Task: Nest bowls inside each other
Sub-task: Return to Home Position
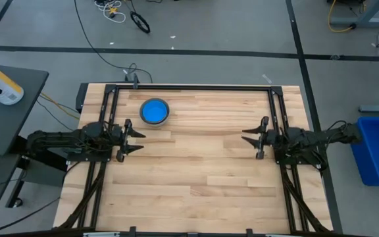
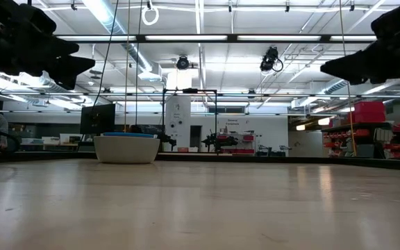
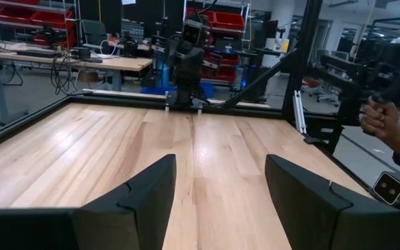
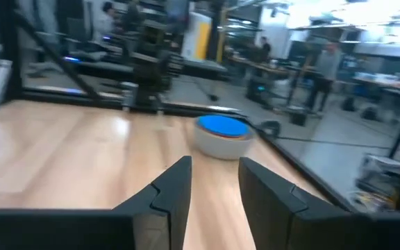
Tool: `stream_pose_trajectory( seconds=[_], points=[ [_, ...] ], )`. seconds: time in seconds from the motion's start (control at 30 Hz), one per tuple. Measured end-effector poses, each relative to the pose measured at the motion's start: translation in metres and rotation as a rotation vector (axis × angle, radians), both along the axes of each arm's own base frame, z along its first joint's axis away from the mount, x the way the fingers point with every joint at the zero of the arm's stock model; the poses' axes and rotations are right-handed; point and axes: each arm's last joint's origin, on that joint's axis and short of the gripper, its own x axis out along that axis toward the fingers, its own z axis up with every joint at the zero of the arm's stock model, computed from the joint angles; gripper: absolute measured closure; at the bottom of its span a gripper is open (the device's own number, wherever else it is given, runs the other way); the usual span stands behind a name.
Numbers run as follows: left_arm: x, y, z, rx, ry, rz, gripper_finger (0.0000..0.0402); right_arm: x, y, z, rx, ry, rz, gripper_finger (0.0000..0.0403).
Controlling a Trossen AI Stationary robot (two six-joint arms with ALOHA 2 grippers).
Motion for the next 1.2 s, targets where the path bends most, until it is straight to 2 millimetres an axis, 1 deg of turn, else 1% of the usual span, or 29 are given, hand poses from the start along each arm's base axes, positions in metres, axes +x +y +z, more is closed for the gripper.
stream_pose_trajectory(
  seconds=[0.2,0.33,0.5,0.6,0.7,0.83,0.97,1.2],
  points=[
    [0.000,0.000,0.000,0.000,-0.002,0.000,0.0171,0.001,-0.008,0.002,-0.017,-0.022,0.025,0.0277],
    [0.000,0.000,0.000,0.000,-0.002,-0.001,0.0171,0.001,-0.013,0.000,0.024,-0.005,0.043,0.0278],
    [0.000,0.000,0.000,-0.005,-0.002,-0.001,0.0171,0.002,-0.011,-0.002,0.054,0.014,0.242,0.0273],
    [0.000,0.000,0.000,-0.007,-0.001,-0.001,0.0171,0.001,-0.009,-0.002,0.055,0.017,0.299,0.0270],
    [0.000,0.000,0.000,-0.013,0.000,-0.001,0.0171,0.001,-0.009,-0.005,0.083,0.045,0.294,0.0268],
    [0.000,0.000,0.000,-0.017,0.001,-0.001,0.0171,0.001,-0.010,-0.009,0.162,0.085,0.260,0.0269],
    [0.000,0.000,0.000,-0.024,0.003,-0.001,0.0171,0.001,-0.009,-0.009,0.153,0.082,0.232,0.0273],
    [0.000,0.000,0.000,-0.012,0.005,0.002,0.0171,0.001,-0.008,-0.007,0.102,0.070,0.234,0.0272]
  ],
)
